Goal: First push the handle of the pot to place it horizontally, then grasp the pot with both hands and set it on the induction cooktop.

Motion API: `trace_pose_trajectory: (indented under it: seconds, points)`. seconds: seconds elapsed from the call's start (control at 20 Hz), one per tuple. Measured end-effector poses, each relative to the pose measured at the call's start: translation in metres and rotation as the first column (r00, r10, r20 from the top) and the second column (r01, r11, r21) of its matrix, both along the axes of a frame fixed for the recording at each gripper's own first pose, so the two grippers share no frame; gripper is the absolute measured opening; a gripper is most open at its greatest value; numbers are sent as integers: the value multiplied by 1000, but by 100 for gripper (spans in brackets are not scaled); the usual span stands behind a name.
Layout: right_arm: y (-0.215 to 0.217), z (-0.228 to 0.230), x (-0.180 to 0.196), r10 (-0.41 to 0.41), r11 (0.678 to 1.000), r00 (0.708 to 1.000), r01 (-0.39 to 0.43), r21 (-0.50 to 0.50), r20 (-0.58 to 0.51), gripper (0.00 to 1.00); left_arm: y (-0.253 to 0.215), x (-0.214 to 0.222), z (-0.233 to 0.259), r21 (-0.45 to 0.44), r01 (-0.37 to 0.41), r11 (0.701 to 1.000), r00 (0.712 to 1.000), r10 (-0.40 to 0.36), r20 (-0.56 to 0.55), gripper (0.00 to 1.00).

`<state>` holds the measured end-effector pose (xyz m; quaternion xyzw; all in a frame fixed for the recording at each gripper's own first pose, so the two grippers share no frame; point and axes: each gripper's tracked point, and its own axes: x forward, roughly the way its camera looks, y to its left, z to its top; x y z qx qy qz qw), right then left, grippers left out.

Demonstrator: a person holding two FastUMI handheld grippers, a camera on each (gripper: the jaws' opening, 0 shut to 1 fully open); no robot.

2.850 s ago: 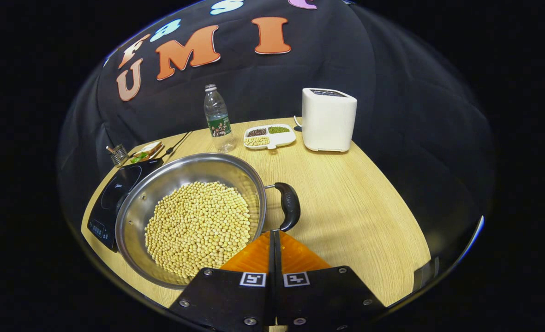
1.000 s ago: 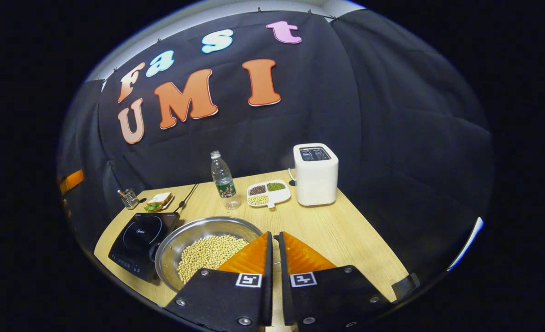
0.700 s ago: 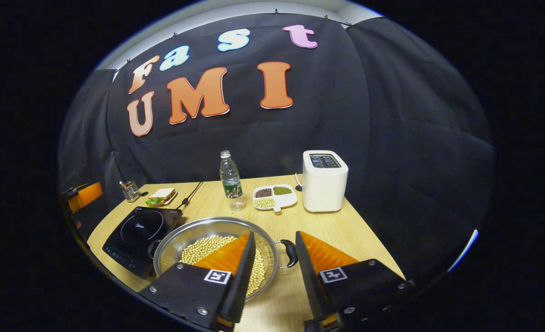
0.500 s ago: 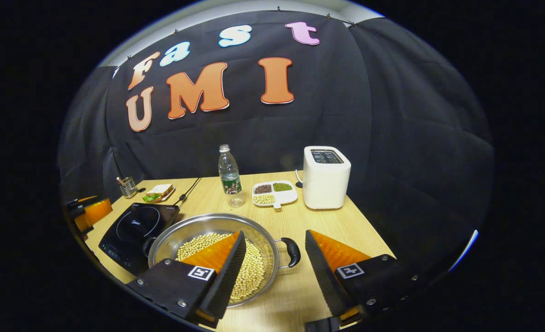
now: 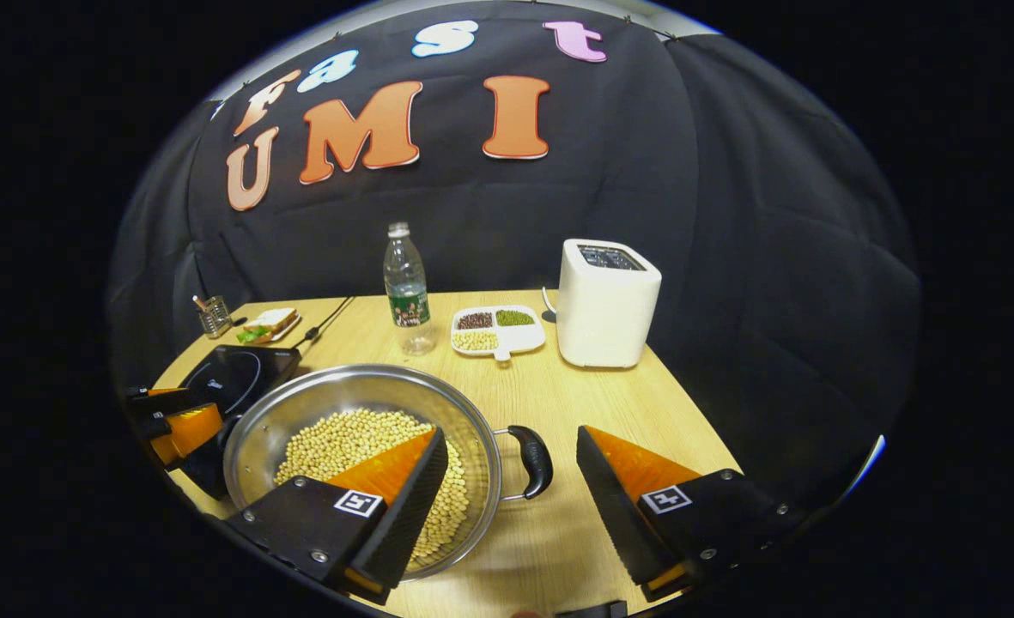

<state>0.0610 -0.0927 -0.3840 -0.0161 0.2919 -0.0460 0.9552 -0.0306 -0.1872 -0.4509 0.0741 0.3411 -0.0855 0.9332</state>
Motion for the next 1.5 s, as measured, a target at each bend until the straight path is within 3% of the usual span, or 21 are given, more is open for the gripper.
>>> trace_pose_trajectory:
  seconds: [0.45, 0.7, 0.8, 0.9, 0.95, 1.3, 1.35, 1.4, 1.45, 1.5]
  points:
    - [-10, -49, 13, -18, 1000, 994, 20, 18, -108, 94, -3, -12, -37, -12, -43, 999, 988, 41, -151, 99]
    - [-11, -66, 16, -15, 998, 990, 23, 56, -143, 94, -5, -9, -41, 34, 8, 999, 988, -2, -156, 98]
    - [-5, -70, 17, 4, 996, 988, 9, 89, -153, 89, -11, -8, -45, 45, 27, 999, 986, -20, -163, 96]
    - [2, -72, 14, 19, 993, 985, 1, 118, -171, 77, -18, -6, -49, 41, 41, 998, 986, -34, -160, 94]
    - [1, -72, 16, 15, 992, 986, 6, 123, -168, 65, -19, -4, -48, 45, 33, 998, 988, -26, -151, 89]
    - [4, -73, 13, -28, 977, 983, 66, 203, -183, 48, -14, 5, -52, 43, -58, 997, 980, 65, -190, 58]
    - [4, -73, 13, -39, 976, 983, 77, 205, -182, 45, -15, 5, -52, 36, -61, 997, 978, 67, -196, 60]
    - [5, -71, 11, -50, 972, 981, 91, 217, -188, 44, -14, 4, -51, 37, -62, 997, 977, 68, -203, 55]
    - [6, -70, 9, -59, 968, 980, 103, 230, -191, 43, -13, 4, -52, 44, -68, 997, 974, 76, -213, 59]
    - [7, -71, 9, -63, 966, 979, 110, 236, -195, 42, -13, 3, -51, 44, -71, 997, 973, 79, -218, 54]
